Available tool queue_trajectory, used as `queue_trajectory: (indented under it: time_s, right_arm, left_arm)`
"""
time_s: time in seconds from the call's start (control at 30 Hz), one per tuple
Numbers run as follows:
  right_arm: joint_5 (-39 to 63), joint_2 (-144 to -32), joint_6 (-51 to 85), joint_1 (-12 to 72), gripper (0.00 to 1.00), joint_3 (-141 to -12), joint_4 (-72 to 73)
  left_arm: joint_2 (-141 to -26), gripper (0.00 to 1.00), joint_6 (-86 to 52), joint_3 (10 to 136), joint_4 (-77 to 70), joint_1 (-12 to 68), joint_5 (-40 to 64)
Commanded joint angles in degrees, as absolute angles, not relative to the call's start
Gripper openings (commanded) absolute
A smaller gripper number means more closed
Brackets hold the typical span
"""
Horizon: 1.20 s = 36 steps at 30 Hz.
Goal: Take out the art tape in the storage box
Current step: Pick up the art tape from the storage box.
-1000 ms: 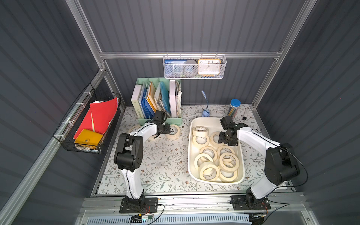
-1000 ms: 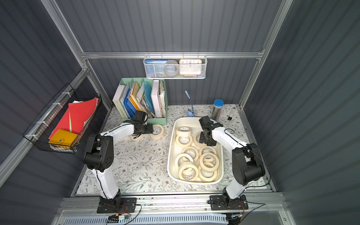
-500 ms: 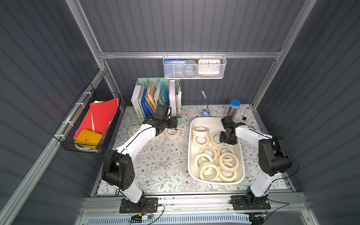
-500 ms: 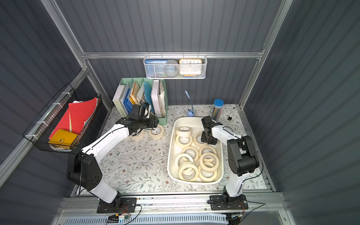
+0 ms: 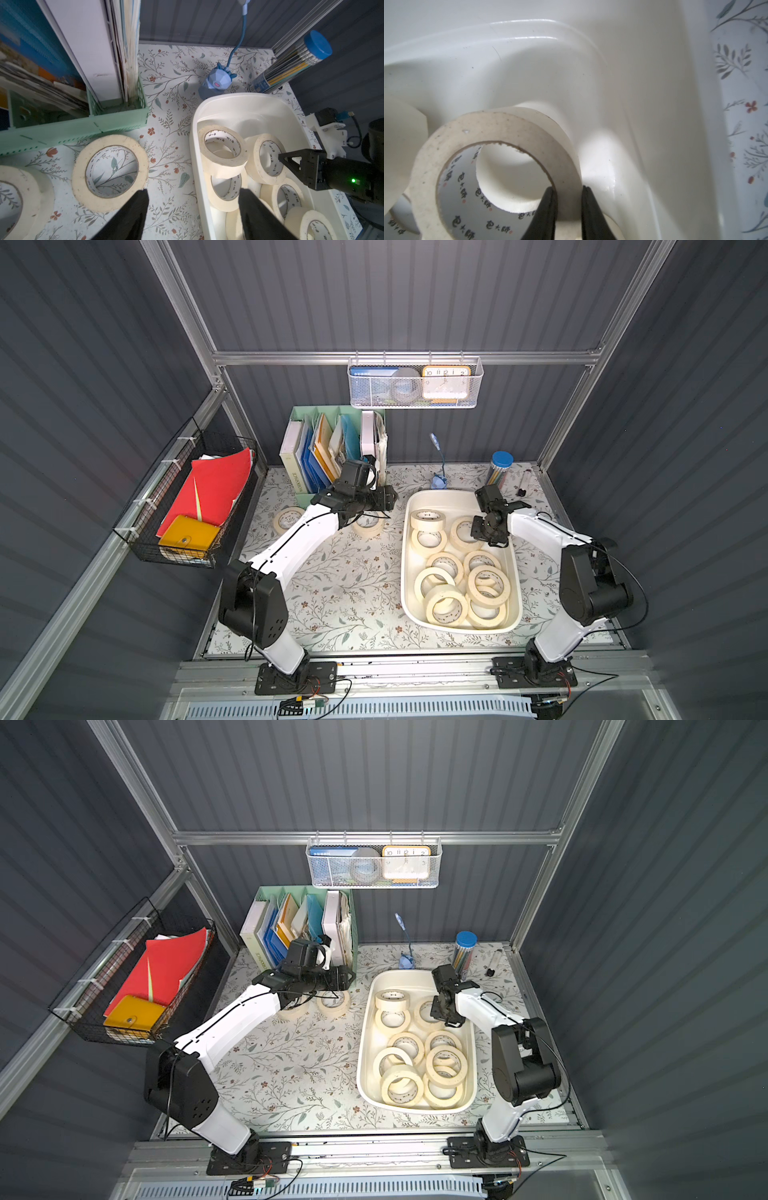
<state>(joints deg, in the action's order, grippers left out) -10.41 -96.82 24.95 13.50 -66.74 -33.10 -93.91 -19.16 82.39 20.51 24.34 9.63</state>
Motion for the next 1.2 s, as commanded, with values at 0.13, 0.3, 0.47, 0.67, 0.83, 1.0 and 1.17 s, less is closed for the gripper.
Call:
queue_trajectory:
  time_s: [0.13,0.3,0.47,0.67,0.83,1.0,1.17]
  right_arm:
    - [-10.80,-91.82,23.42,15.25,0.00,-70.54,-39.79]
    - [-11.69,-87.55,22.43,19.23,0.00,-73.92,-45.34]
    - [-11.25,-85.71,23.27,23.00,0.00,-77.22,-48.57]
    - [-11.48,-86.11,23.72,26.34,0.00,-80.40,-49.31]
    - [-11.34,-86.79,23.73,27.89,0.00,-81.95,-49.62]
    - [-10.99,-86.75,24.39,28.76,0.00,-82.27,-49.48]
    - [-10.23,-85.91,25.30,29.31,0.00,-81.93,-49.06]
  left_arm:
    - [-94.70,0.76,-18.67,87.36,22.34,27.57,10.20]
    - [-98.65,0.80,-17.64,91.97,23.73,32.24,11.98]
    - [-103.24,0.80,-16.29,96.31,25.92,36.69,13.07]
    - [-107.25,0.82,-14.28,99.86,30.97,38.83,13.01]
    - [-109.00,0.83,-13.17,100.77,33.61,39.02,12.23]
    - [-111.14,0.76,-12.93,100.48,33.86,38.99,11.78]
    - [-112.24,0.38,-13.54,100.29,32.06,38.98,12.20]
